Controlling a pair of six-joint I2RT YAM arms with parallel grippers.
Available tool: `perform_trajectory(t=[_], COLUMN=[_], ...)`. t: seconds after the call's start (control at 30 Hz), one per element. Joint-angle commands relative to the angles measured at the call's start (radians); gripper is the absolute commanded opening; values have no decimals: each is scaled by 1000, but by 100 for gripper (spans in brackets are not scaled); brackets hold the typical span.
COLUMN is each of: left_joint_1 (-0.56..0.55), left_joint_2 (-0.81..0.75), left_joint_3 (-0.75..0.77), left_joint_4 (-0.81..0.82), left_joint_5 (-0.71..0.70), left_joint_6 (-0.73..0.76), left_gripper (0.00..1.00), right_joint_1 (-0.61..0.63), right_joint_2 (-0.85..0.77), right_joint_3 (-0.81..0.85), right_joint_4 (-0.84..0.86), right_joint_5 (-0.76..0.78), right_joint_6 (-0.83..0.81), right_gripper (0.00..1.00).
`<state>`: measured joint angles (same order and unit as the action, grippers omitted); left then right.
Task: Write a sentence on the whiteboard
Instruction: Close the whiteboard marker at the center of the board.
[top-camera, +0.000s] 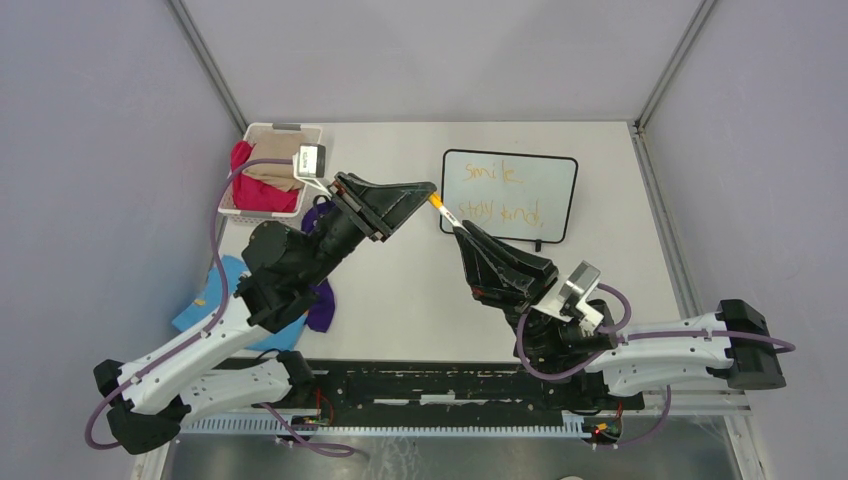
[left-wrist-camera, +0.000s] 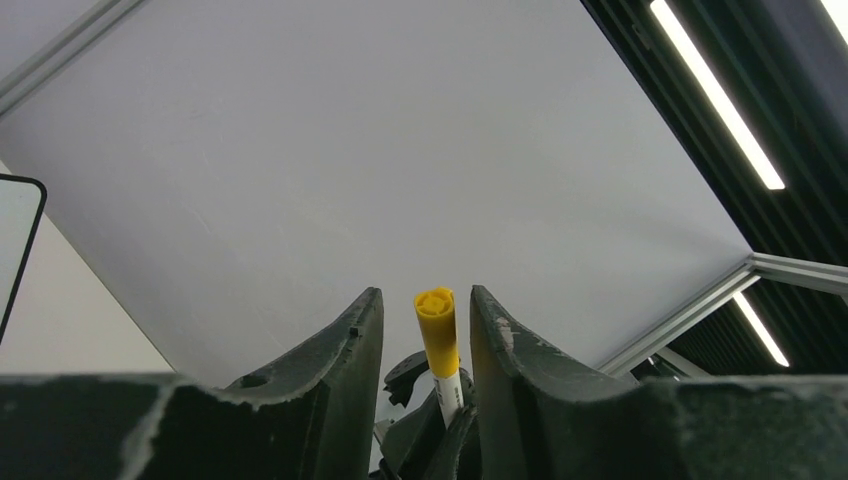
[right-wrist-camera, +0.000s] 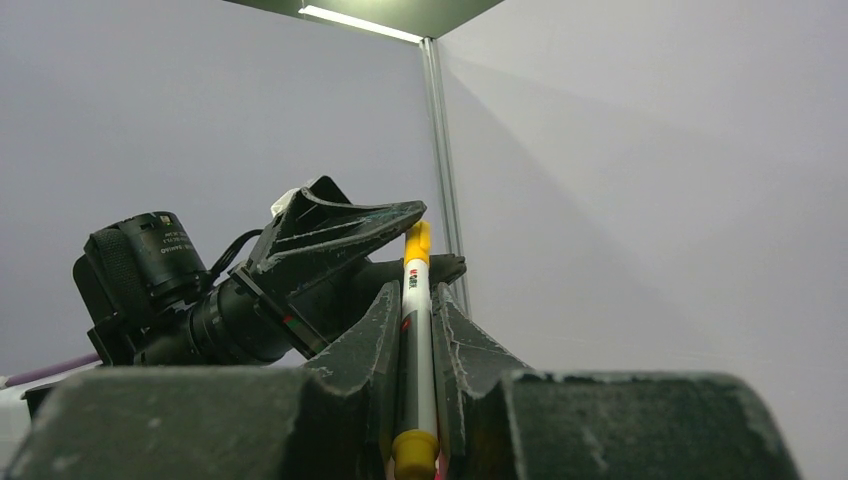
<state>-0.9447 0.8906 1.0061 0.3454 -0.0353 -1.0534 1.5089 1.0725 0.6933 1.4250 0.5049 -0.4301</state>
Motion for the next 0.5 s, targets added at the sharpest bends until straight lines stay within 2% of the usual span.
perform_trajectory(t=[0.0, 0.23, 0.37, 0.47], left_joint_1=[-3, -2, -3, -3], left_joint_2=[-7, 0, 10, 20], left_joint_3=[19, 5, -9, -14], left_joint_4=[47, 58, 79, 87], left_joint_5=[18, 31, 64, 85], left_joint_6=[33, 24, 7, -8], left_gripper=[41, 23, 4, 2], right_joint_1=[-4, -5, -4, -5], right_joint_2=[-10, -3, 1, 6], right_joint_3=[2, 9, 15, 21], right_joint_4=[15, 15, 15, 15], right_joint_5=[-11, -2, 3, 10], right_joint_6=[13, 8, 4, -1], right_gripper=[0, 0, 0, 0])
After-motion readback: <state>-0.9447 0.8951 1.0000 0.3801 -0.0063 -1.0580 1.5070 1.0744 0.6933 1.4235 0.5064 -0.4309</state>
